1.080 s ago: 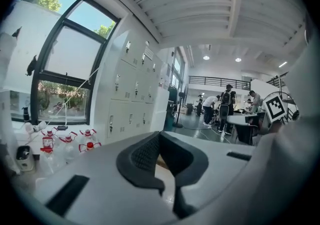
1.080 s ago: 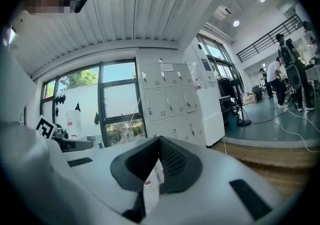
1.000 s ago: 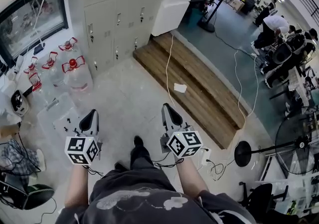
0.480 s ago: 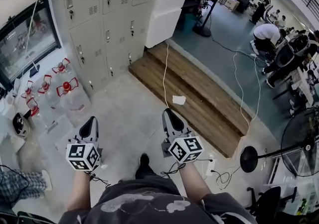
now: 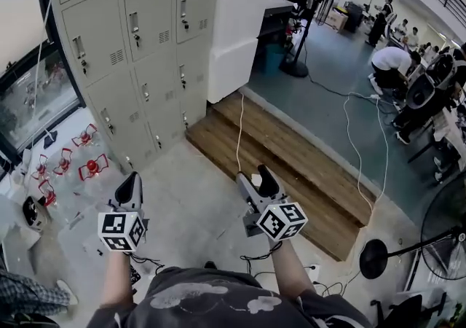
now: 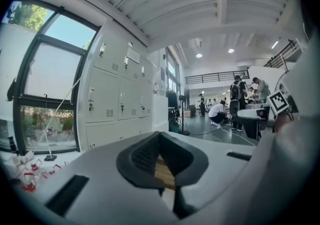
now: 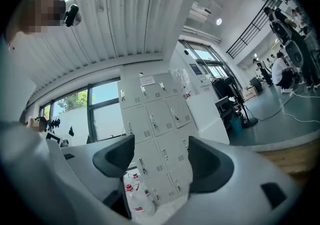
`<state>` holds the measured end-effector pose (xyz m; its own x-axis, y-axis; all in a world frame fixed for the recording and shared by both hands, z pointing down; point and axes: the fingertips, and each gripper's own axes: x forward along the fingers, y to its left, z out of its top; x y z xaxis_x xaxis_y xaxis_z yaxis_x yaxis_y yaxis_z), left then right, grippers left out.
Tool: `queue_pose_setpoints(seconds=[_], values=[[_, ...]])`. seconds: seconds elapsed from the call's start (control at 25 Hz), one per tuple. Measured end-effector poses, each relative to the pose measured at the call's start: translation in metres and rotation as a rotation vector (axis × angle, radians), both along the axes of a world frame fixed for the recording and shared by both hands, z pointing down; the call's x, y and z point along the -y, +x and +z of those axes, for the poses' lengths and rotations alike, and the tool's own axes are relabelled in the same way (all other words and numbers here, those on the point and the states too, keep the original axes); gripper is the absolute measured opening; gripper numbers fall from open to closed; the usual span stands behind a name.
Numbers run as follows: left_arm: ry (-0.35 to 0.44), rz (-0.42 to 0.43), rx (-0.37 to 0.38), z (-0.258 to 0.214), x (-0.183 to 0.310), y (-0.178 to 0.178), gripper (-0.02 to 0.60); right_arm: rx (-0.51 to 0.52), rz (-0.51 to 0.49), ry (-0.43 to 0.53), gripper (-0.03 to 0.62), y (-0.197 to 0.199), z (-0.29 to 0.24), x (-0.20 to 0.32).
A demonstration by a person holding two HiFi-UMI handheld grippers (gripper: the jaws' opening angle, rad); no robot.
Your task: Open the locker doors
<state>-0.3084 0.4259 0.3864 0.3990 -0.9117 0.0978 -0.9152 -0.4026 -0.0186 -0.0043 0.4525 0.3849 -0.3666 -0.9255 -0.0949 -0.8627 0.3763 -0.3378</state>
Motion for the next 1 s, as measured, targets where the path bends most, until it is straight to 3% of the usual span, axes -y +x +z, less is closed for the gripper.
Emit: queue_pose_setpoints(seconds=[0.2, 0.56, 1.0], values=[[-0.008, 0.016, 0.077, 0.002, 0.025, 0.025, 0.009, 0.001, -0.015, -0.030, 0.322, 0.016, 0.007, 0.025], [0.026, -0.001, 0.031, -0.010, 0.107, 0.041, 0.009, -0.041, -0.017, -0.007, 0.322, 0.025, 0.004, 0.093], [0.092, -0.025, -0.044, -0.035, 0.286, 0.035, 0.009, -0.114, -0.047, 0.034, 0.322, 0.014, -0.022, 0.257]])
